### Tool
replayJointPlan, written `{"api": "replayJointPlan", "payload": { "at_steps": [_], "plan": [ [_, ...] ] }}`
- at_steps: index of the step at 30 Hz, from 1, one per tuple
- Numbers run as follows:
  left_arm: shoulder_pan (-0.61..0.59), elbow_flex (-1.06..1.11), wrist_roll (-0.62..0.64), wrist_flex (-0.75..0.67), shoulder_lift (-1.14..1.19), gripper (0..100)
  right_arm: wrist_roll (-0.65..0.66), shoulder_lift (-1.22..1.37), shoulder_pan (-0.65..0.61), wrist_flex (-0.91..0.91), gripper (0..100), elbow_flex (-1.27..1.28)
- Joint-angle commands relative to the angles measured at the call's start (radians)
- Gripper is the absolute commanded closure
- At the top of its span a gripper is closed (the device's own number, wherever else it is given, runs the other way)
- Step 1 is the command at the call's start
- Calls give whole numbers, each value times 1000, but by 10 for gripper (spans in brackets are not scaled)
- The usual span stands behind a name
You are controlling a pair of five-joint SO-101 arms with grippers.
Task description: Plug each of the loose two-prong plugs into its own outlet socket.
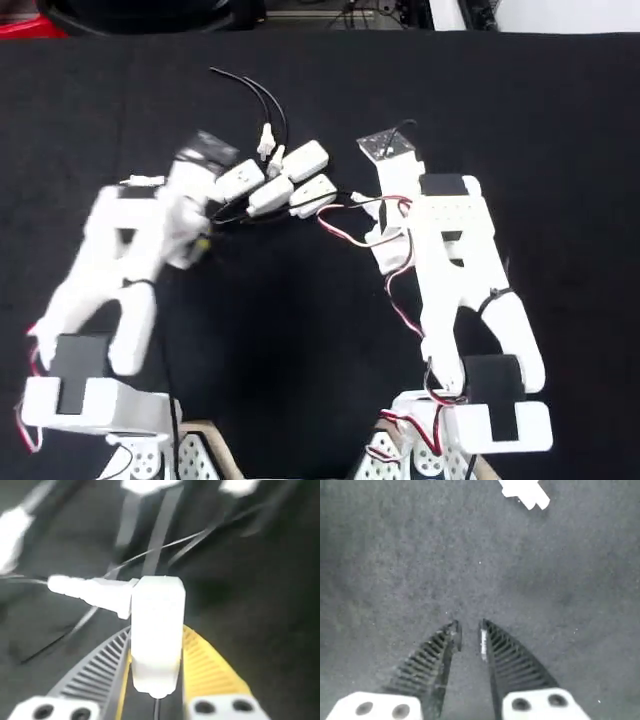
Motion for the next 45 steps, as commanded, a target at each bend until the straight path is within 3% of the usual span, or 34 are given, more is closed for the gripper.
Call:
{"api": "replayJointPlan", "payload": {
  "at_steps": [1,7,11,15,17,22,28,32,38,45],
  "plan": [
    [-163,-163,-167,106,-2,960,-8,-12,8,-15,938,-7],
    [-288,-159,-420,112,2,955,-8,-8,8,-15,938,-7],
    [-286,-31,-508,-18,2,927,-8,-12,11,-9,935,-7],
    [-315,56,-416,-250,-11,728,-72,-12,12,0,934,-8],
    [-328,42,-387,-290,-11,709,-77,-12,11,0,920,-8],
    [-395,-139,-382,-180,-14,708,-78,-4,11,0,895,-8],
    [-473,-608,-342,267,-66,708,-78,-4,9,-6,895,-8],
    [-312,-811,-238,410,-63,708,-78,-4,9,-6,895,-8],
    [-7,-857,-186,296,184,708,-107,-2,15,-6,894,1],
    [107,-1052,-187,238,568,707,-112,-2,14,-8,894,7]
  ]
}}
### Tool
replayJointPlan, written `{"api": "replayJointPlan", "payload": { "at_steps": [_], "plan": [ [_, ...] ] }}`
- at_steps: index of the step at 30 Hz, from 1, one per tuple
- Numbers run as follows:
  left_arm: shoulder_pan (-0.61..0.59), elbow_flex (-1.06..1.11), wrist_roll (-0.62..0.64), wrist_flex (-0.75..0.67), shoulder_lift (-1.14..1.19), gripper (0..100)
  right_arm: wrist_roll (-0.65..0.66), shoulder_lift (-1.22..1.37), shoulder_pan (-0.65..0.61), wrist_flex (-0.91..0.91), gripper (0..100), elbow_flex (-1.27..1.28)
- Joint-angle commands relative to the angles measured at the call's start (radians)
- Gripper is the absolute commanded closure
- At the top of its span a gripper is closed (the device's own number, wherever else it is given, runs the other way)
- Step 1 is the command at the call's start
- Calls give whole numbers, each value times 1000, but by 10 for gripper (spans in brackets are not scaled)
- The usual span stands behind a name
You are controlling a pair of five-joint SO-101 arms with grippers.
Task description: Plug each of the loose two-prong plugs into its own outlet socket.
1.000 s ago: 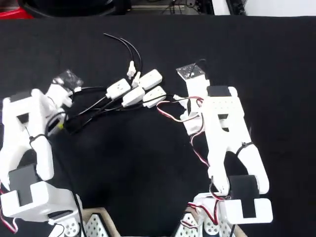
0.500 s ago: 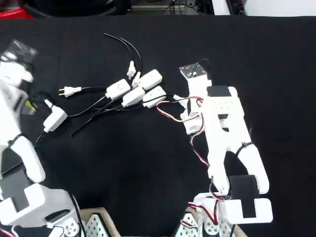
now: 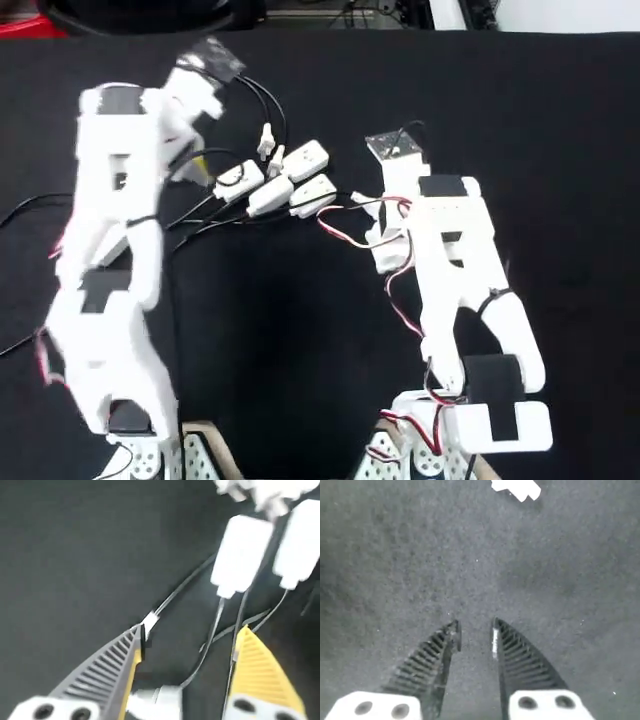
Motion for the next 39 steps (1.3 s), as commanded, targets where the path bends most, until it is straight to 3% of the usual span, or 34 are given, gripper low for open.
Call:
{"api": "replayJointPlan", "payload": {
  "at_steps": [1,13,19,30,39],
  "plan": [
    [31,-166,8,-26,140,705,-9,-2,14,-8,894,-4],
    [47,-541,14,133,450,707,-9,-2,14,-9,894,-2],
    [110,-713,14,328,476,708,-12,-1,14,-38,894,10],
    [77,-776,6,190,657,708,-11,-1,11,-44,894,15],
    [64,-768,-29,187,681,725,-12,-1,9,-44,895,15]
  ]
}}
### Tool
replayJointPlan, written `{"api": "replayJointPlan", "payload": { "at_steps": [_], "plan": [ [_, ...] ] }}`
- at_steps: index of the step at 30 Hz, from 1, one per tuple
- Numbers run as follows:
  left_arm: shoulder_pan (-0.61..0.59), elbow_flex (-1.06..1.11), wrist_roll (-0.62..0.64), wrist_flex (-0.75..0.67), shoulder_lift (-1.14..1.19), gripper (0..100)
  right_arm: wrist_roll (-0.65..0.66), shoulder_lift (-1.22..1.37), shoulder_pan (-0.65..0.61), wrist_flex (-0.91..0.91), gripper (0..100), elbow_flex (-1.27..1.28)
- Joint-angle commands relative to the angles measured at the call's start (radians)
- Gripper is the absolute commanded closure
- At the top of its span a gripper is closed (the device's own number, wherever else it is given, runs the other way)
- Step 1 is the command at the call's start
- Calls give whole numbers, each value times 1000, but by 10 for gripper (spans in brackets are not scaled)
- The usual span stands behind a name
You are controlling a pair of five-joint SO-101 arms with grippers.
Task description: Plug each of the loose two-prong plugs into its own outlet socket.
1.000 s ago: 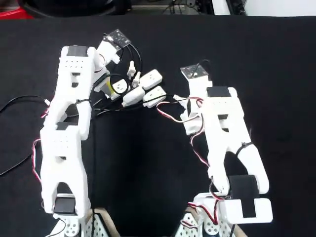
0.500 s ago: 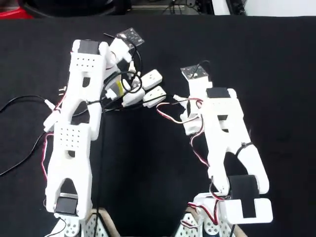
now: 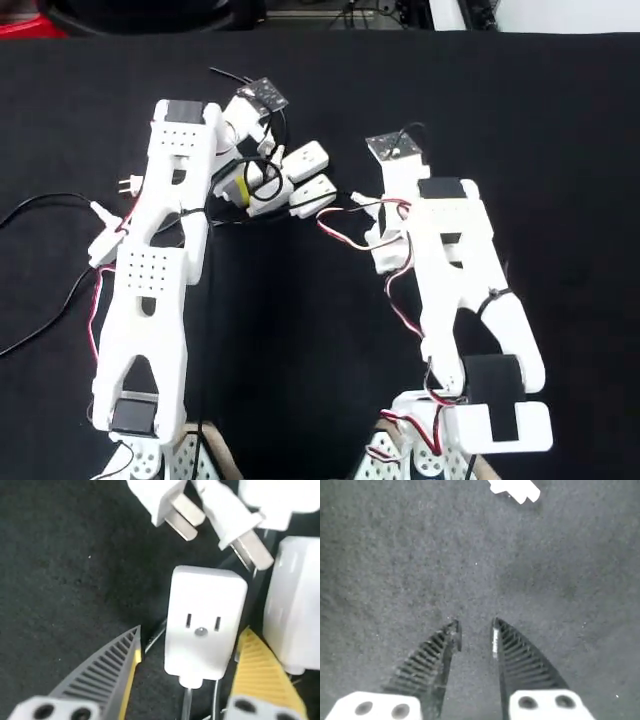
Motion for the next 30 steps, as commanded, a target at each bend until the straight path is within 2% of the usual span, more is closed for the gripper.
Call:
{"api": "replayJointPlan", "payload": {
  "at_steps": [1,8,12,18,23,30],
  "plan": [
    [-27,-38,-11,-15,-11,748,-8,-2,9,-14,895,-5],
    [-24,-45,-15,15,2,958,-8,-2,9,-14,895,-5],
    [-27,-65,-15,66,-3,961,-11,-2,9,-14,895,-5],
    [-44,-292,-12,245,-2,963,-12,-2,9,-14,895,-4],
    [-79,-412,25,244,-3,964,-12,-2,9,-15,895,4],
    [-93,-415,144,244,-3,961,-12,-2,9,-40,895,10]
  ]
}}
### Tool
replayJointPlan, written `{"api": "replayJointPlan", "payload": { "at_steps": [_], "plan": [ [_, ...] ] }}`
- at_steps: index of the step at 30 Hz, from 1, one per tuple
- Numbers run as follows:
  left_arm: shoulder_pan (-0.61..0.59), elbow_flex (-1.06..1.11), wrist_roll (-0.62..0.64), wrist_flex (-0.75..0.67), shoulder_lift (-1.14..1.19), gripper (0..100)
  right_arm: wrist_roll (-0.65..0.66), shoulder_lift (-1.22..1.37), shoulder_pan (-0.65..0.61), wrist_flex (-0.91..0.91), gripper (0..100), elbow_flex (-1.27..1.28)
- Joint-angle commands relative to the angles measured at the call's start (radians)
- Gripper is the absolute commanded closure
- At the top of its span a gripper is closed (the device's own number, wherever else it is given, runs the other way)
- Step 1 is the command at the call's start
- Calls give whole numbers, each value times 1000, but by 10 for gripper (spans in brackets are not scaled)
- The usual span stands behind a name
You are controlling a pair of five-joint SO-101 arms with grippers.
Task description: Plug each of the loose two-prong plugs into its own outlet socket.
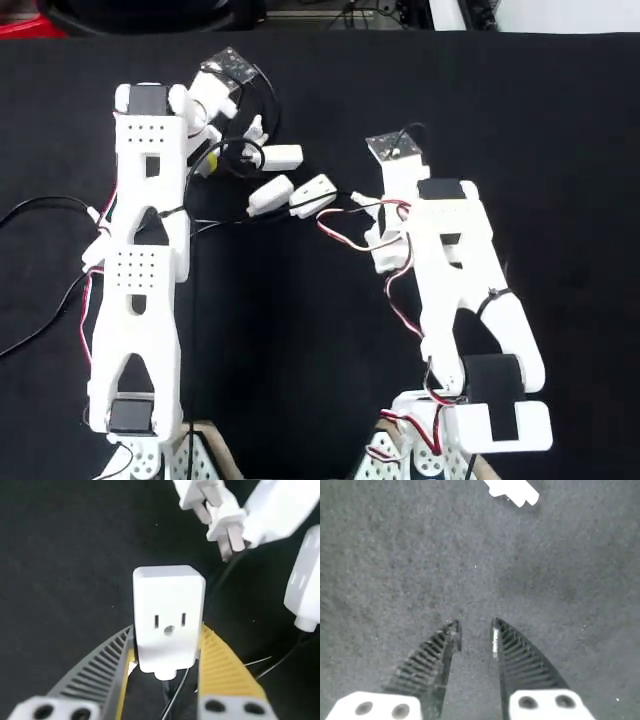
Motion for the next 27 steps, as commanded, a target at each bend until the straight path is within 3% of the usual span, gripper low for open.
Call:
{"api": "replayJointPlan", "payload": {
  "at_steps": [1,10,13,22,27],
  "plan": [
    [-19,-61,92,8,-25,960,-12,-2,9,-17,895,4],
    [-19,-53,210,11,-31,964,-12,-2,9,-18,895,4],
    [-15,64,230,11,-103,964,-12,-2,9,-18,895,4],
    [39,929,261,2,-624,964,-12,48,9,-43,894,-13],
    [51,1308,201,-75,-827,964,-12,94,9,-37,894,-41]
  ]
}}
